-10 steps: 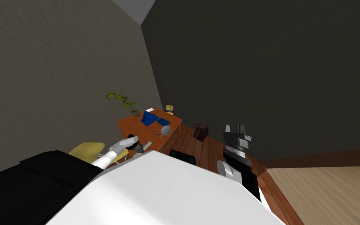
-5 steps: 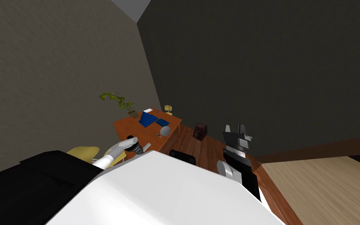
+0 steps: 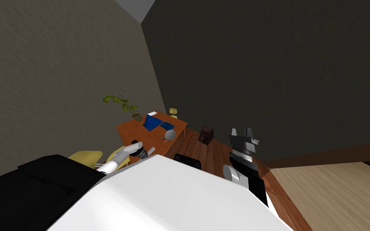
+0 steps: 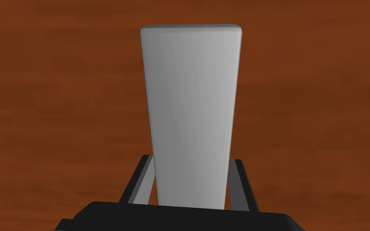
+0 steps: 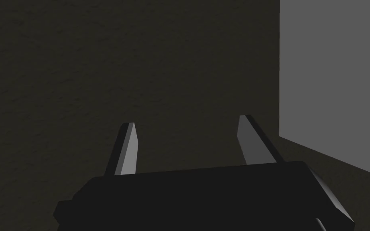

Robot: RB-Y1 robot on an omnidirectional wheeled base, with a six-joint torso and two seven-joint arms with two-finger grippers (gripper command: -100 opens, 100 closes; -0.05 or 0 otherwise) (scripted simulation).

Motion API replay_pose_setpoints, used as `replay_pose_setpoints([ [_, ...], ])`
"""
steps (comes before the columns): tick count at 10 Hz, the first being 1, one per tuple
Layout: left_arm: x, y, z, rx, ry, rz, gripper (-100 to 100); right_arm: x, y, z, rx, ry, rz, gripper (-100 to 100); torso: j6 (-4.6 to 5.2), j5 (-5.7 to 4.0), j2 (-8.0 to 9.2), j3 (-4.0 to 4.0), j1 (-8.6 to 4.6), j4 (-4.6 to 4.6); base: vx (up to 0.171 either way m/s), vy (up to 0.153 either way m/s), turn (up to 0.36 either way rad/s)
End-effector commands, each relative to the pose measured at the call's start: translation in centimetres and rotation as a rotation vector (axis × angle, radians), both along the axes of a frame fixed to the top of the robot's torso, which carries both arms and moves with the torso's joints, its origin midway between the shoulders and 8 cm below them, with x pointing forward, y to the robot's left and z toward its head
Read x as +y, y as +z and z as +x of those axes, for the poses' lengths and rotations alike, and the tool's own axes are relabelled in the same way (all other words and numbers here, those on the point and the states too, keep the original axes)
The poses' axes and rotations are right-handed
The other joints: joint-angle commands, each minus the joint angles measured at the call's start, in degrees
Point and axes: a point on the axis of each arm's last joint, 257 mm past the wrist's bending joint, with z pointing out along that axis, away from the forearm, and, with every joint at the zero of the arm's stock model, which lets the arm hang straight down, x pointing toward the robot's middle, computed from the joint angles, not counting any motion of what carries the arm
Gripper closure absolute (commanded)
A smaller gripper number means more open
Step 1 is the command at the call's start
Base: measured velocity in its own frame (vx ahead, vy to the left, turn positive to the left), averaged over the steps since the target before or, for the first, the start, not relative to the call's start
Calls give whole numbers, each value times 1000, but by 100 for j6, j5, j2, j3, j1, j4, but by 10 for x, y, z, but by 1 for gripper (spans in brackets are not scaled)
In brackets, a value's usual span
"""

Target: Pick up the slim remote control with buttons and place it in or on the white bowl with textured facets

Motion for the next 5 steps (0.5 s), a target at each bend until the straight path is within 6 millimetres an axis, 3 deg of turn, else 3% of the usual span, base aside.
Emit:
replay_pose_setpoints([
  [1, 0, 0, 0, 0, 0, 0, 100, 0, 0, 0, 0, 0, 0, 0, 0, 0, 0, 0, 0, 0, 0, 0, 0],
  [3, 0, 0, 0, 0, 0, 0, 100, 0, 0, 0, 0, 0, 0, 0, -1, 1, -1, -1, 4, 0, 0, 0, 0],
  [4, 0, 0, 0, 0, -1, 0, 0, 0, 0, 0, 0, 0, 0, 0, -1, 1, -1, -1, 4, 0, 0, 0, 0],
  [5, 9, 13, 4, 0, 2, 3, 100, 0, 0, 0, 0, 0, 0, 0, -1, 0, -1, -1, 4, 0, -14, -30, -15],
])
